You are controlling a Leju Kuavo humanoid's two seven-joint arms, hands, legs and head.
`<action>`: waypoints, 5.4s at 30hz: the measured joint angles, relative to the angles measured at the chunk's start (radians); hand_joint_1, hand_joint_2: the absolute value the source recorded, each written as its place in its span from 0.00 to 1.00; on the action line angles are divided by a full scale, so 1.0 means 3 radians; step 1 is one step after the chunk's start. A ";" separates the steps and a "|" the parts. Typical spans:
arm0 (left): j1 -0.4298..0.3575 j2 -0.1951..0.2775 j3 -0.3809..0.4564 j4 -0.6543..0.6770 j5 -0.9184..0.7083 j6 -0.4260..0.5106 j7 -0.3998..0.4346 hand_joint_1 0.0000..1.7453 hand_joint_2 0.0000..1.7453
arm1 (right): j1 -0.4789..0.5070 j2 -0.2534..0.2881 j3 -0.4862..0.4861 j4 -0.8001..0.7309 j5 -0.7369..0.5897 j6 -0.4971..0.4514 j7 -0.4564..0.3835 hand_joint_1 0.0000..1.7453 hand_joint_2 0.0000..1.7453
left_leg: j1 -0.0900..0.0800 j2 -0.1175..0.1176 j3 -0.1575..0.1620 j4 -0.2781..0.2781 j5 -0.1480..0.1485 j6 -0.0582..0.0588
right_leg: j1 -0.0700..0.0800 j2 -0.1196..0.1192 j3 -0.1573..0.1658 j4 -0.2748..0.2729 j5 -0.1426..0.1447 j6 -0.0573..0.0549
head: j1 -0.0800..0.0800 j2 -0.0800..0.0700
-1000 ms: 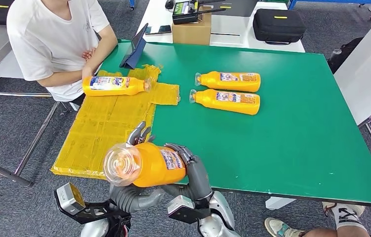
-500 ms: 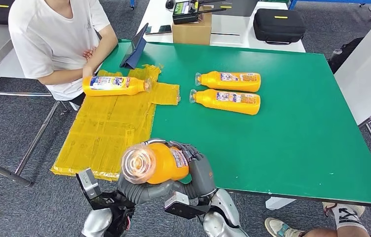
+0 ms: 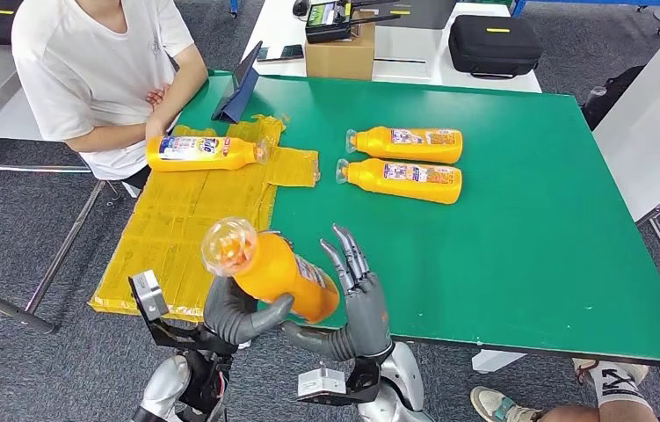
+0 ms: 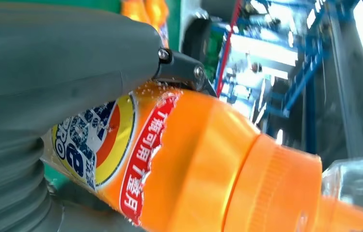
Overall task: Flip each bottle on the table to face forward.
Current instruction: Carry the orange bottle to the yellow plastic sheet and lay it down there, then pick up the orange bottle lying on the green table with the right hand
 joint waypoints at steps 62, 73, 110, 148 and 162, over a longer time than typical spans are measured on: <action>-0.2355 0.0387 0.0059 0.3450 -0.3876 0.0344 0.0742 0.00 1.00 | 0.0380 -0.0171 -0.0772 -0.1027 -0.0525 -0.0105 -0.0020 0.00 0.00 | 0.0004 -0.0002 0.0009 0.0000 0.0007 -0.0004 | 0.0002 0.0001 0.0013 0.0004 0.0004 0.0000 | 0.0000 0.0000; -0.2344 0.0375 0.0351 0.3443 -0.3155 0.0000 0.0255 0.00 1.00 | 0.0343 -0.0181 -0.0779 -0.0909 -0.0479 -0.0105 -0.0020 0.00 0.00 | 0.0003 -0.0001 0.0009 0.0000 0.0007 -0.0004 | 0.0001 0.0002 0.0012 0.0004 0.0004 0.0000 | 0.0000 0.0000; -0.0276 0.0159 0.1189 -0.0660 -0.0350 0.0305 -0.0452 0.00 1.00 | -0.0029 -0.0817 -0.1160 0.0230 0.0874 0.0958 0.0990 0.00 1.00 | 0.0003 -0.0001 -0.0001 0.0000 0.0005 -0.0005 | 0.0002 0.0004 0.0002 0.0002 0.0003 0.0001 | -0.0001 -0.0001; -0.0445 0.0159 0.1028 -0.0375 -0.0329 0.0246 -0.0373 0.00 1.00 | -0.1386 -0.0844 -0.0900 0.2009 0.1133 0.1703 0.1291 0.00 1.00 | 0.0003 0.0003 0.0003 0.0001 0.0007 -0.0003 | 0.0001 0.0005 0.0005 0.0002 0.0005 0.0001 | -0.0001 0.0000; -0.0448 0.0192 0.1032 -0.0214 -0.0307 0.0122 -0.0402 0.00 1.00 | -0.2000 -0.1025 -0.0318 0.2507 0.1279 0.2551 0.1371 1.00 1.00 | 0.0003 0.0012 0.0021 0.0001 0.0009 -0.0002 | 0.0002 0.0009 0.0019 0.0001 0.0013 -0.0005 | -0.0001 0.0000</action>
